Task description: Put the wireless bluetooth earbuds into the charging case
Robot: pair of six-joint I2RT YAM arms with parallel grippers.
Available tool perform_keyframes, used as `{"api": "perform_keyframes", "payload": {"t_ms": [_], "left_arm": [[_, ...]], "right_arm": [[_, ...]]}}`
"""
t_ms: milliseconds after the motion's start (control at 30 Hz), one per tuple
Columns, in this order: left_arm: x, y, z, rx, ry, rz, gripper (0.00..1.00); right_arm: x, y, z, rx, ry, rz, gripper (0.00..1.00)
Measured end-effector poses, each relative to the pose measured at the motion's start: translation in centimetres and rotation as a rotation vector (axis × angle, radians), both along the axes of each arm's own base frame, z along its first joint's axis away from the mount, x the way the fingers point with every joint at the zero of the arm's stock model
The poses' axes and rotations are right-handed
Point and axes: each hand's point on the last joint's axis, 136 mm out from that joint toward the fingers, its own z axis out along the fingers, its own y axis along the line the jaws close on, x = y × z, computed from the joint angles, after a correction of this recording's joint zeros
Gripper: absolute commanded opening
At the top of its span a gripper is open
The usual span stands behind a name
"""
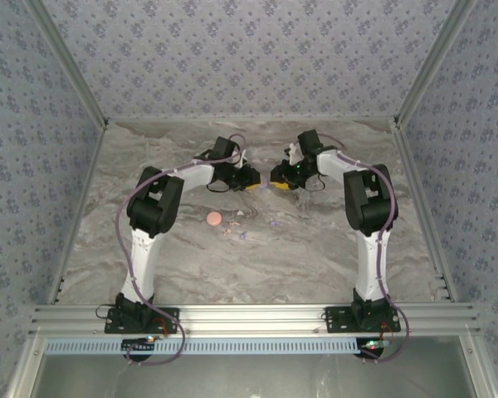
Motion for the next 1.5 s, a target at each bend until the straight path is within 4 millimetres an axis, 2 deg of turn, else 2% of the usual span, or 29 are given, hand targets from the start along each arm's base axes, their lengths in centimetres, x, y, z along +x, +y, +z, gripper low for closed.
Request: {"api": "perform_keyframes", "payload": {"t_ms": [100,200,400,567,733,867,1067,1300,1500], "left_arm": [[-0.4,0.8,1.3,0.005,-0.031,-0.006,0.20],[-0.4,1.5,3.9,-0.007,-0.091,-0.014,0.20],[-1.3,3.0,12.3,-0.084,-0.274,-0.058,0.18],[-3.6,3.0,19.5,-0.166,-0.444,-0.147,0.19],[-6.2,3.0,23.7,-0.239,-0.537,-0.245,0.19],[-7.4,2.9,25.0,-0.277,-0.574,-0.301,0.19],[-8.6,2.7,24.9,-0.302,-0.572,-0.356,0.19],[-9.7,2.1,24.7,-0.318,-0.568,-0.401,0.18],[-10.2,1.8,24.8,-0.327,-0.573,-0.421,0.19]], "right_arm": [[0.2,-0.8,3.1,0.010,-0.077,0.001,0.40],[0.2,-1.8,6.6,0.023,-0.170,0.011,0.43],[-0.7,-3.1,13.0,0.060,-0.346,0.068,0.46],[-2.9,-2.3,17.1,0.111,-0.438,0.154,0.48],[-5.3,-0.4,20.5,0.199,-0.509,0.266,0.51],[-6.7,1.2,22.9,0.270,-0.555,0.348,0.51],[-8.2,3.0,24.6,0.327,-0.588,0.434,0.51],[-9.0,3.4,25.6,0.350,-0.603,0.471,0.51],[-9.3,3.8,25.3,0.350,-0.588,0.488,0.50]]}}
